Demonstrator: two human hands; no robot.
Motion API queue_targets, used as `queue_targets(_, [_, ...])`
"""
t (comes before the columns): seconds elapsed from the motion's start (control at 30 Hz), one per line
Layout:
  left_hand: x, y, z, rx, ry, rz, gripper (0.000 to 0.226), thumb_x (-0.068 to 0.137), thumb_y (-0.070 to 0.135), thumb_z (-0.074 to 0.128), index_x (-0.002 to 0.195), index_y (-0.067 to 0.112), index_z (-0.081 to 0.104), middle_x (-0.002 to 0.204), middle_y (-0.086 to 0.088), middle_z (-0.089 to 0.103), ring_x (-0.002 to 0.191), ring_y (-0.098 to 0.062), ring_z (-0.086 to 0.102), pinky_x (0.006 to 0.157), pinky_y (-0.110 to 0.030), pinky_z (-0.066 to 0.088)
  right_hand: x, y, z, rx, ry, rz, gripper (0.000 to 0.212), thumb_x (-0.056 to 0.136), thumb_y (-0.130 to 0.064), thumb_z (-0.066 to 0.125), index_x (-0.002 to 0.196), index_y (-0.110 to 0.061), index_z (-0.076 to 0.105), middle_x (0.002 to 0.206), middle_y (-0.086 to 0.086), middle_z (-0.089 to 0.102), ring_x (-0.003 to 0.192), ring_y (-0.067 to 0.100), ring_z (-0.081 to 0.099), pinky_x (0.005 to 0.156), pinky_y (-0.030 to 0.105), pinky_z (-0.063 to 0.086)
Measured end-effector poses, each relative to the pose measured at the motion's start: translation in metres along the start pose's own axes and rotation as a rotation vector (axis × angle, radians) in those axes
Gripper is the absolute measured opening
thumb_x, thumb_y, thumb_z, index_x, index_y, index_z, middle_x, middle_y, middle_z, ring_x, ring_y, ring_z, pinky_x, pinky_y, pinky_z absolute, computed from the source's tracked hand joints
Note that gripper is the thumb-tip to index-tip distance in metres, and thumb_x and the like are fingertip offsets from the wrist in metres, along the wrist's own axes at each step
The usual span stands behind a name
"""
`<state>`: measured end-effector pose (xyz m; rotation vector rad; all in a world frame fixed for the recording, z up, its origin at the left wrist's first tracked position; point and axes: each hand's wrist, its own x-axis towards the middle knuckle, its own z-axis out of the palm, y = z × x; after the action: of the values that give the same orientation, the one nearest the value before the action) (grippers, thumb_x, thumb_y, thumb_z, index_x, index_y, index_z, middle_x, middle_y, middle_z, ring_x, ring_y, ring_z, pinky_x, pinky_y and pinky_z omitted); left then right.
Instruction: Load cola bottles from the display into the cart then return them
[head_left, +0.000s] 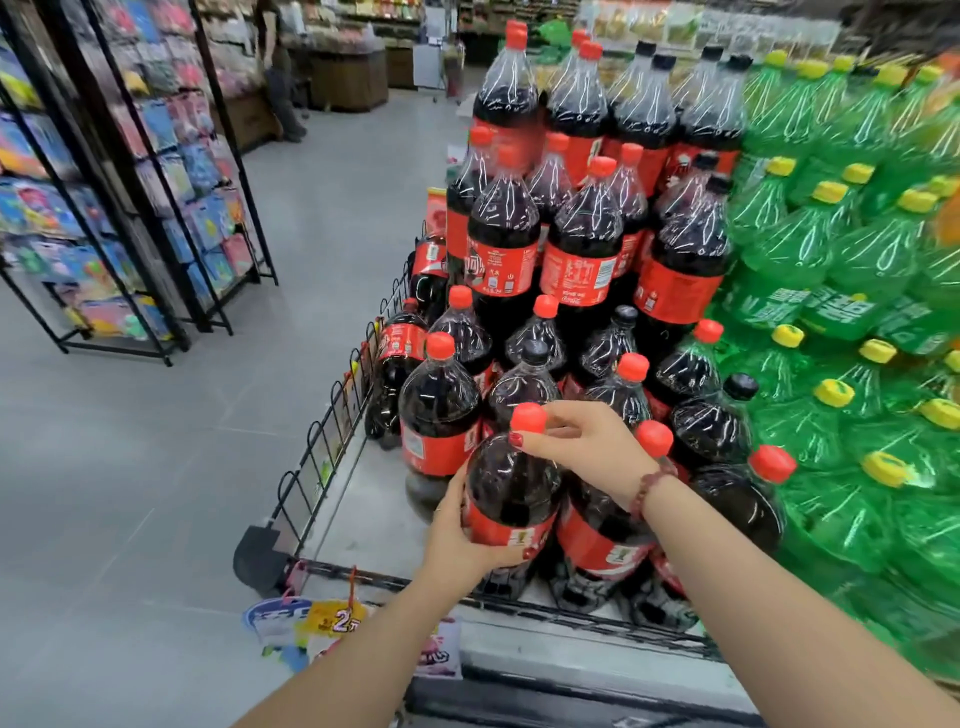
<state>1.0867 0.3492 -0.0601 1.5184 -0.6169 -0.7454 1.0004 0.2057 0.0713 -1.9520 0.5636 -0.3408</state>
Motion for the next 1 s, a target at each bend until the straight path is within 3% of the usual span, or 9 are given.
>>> queue_targets(0.17, [-0.002,0.001,-0.003,-0.005,-0.022,0.013,0.106,0.050,0.020,0.094,0.139,0.039,0.041,0.130,0.013,0.060,0.121,-0.004,0.057,0.102,-0.038,0.050,-0.008,0.000,0.008,0.000,0.077,0.020,0.013,0.079,-0.036,0.074,0.091,-0.033,0.075,0.097,-0.015,0.073,0.096,-0.002,0.065,0.092,0.025,0.050])
queue_targets(0.3, [-0.003,0.008,-0.010,0.034,-0.082,0.001,0.104,0.059,0.010,0.093,0.143,0.035,0.037,0.134,0.012,0.056,0.121,0.000,0.054,0.088,-0.016,0.050,-0.022,0.007,0.016,0.103,0.152,0.017,0.022,0.082,-0.022,0.073,0.100,-0.035,0.070,0.106,-0.013,0.071,0.105,-0.001,0.062,0.097,0.023,0.046])
queue_targets(0.4, [-0.006,0.022,-0.021,0.070,-0.123,0.009,0.090,0.063,0.002,0.088,0.135,0.031,0.043,0.123,0.017,0.057,0.104,0.012,0.056,0.075,-0.006,0.047,-0.045,0.021,0.021,0.233,0.233,0.046,0.033,0.080,-0.009,0.075,0.106,-0.028,0.066,0.114,-0.008,0.068,0.112,0.004,0.061,0.098,0.026,0.048])
queue_targets(0.47, [-0.011,0.027,-0.029,0.106,-0.097,-0.003,0.081,0.066,0.004,0.087,0.133,0.028,0.047,0.116,0.020,0.056,0.103,0.007,0.056,0.075,-0.008,0.048,-0.064,0.030,0.021,0.273,0.254,0.039,0.035,0.079,-0.004,0.074,0.103,-0.028,0.067,0.112,-0.007,0.069,0.109,0.007,0.063,0.093,0.026,0.051])
queue_targets(0.53, [-0.019,0.026,-0.035,0.120,-0.038,-0.028,0.072,0.068,0.005,0.085,0.129,0.025,0.051,0.114,0.016,0.058,0.106,0.000,0.055,0.084,-0.015,0.046,-0.084,0.038,0.017,0.288,0.274,0.044,0.035,0.079,-0.001,0.073,0.101,-0.027,0.069,0.107,-0.005,0.071,0.104,0.010,0.066,0.088,0.025,0.053])
queue_targets(0.63, [-0.037,0.024,-0.029,0.095,0.073,-0.055,0.058,0.072,0.002,0.082,0.123,0.013,0.058,0.111,0.001,0.065,0.101,-0.006,0.060,0.094,-0.030,0.047,-0.117,0.055,0.006,0.328,0.375,0.062,0.035,0.077,0.005,0.072,0.097,-0.024,0.070,0.100,-0.004,0.072,0.093,0.010,0.067,0.081,0.024,0.054])
queue_targets(0.73, [-0.065,0.024,-0.004,0.041,0.157,-0.033,0.041,0.076,-0.001,0.077,0.114,0.007,0.062,0.107,-0.011,0.067,0.095,-0.017,0.062,0.092,-0.034,0.048,-0.156,0.068,-0.007,0.366,0.473,0.092,0.032,0.077,0.011,0.070,0.099,-0.012,0.068,0.094,-0.001,0.070,0.082,0.002,0.065,0.075,0.018,0.051])
queue_targets(0.87, [-0.107,0.022,0.063,0.017,0.029,0.020,0.037,0.076,-0.005,0.076,0.105,0.013,0.062,0.101,-0.009,0.066,0.099,-0.023,0.062,0.085,-0.029,0.048,-0.228,0.085,-0.029,0.400,0.606,0.130,0.032,0.077,0.010,0.070,0.105,-0.006,0.066,0.101,0.007,0.069,0.086,0.011,0.061,0.076,0.019,0.054])
queue_targets(1.0, [-0.154,0.032,0.148,0.010,-0.164,0.068,0.040,0.073,-0.004,0.078,0.101,0.020,0.062,0.101,-0.003,0.066,0.094,-0.014,0.061,0.081,-0.017,0.048,-0.319,0.101,-0.058,0.427,0.737,0.160,0.030,0.077,0.004,0.073,0.099,-0.017,0.067,0.099,-0.001,0.070,0.085,0.008,0.064,0.077,0.022,0.053])
